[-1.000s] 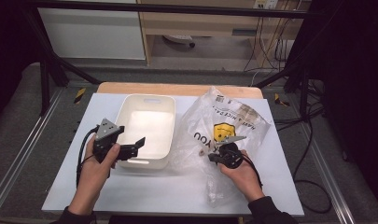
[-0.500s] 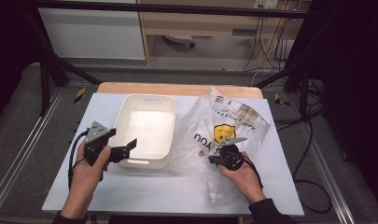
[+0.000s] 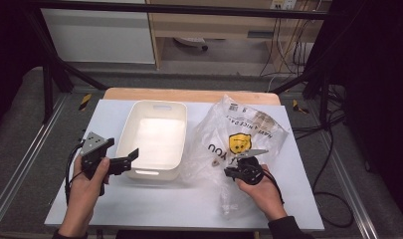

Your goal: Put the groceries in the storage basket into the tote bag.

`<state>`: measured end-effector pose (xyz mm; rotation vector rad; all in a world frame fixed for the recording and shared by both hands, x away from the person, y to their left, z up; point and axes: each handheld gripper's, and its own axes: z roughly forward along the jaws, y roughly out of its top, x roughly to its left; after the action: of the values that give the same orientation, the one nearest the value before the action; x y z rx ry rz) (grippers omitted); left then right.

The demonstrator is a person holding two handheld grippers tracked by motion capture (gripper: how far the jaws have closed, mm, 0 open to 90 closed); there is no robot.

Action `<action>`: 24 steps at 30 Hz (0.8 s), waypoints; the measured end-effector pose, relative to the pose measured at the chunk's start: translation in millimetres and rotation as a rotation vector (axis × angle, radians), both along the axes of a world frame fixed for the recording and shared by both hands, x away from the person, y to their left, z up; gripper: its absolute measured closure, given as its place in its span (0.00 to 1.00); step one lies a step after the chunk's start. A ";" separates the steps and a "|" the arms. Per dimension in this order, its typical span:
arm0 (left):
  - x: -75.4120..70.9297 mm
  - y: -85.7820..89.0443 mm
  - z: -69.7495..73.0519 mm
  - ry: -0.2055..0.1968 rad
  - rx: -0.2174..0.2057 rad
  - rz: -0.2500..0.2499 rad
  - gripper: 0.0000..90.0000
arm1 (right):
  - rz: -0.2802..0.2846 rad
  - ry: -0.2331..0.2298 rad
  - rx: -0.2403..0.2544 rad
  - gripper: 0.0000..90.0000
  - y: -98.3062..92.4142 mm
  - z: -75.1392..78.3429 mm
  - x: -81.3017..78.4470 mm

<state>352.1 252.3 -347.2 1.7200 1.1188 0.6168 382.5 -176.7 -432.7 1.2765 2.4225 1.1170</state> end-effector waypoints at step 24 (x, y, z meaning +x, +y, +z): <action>-5.8 25.2 -8.5 -0.017 -0.043 0.074 0.07 | -0.202 -0.175 0.020 0.07 -38.3 18.0 -30.9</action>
<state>346.3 277.5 -355.7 1.6400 1.1800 0.6478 351.6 -214.9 -414.7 1.3339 2.1111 1.1455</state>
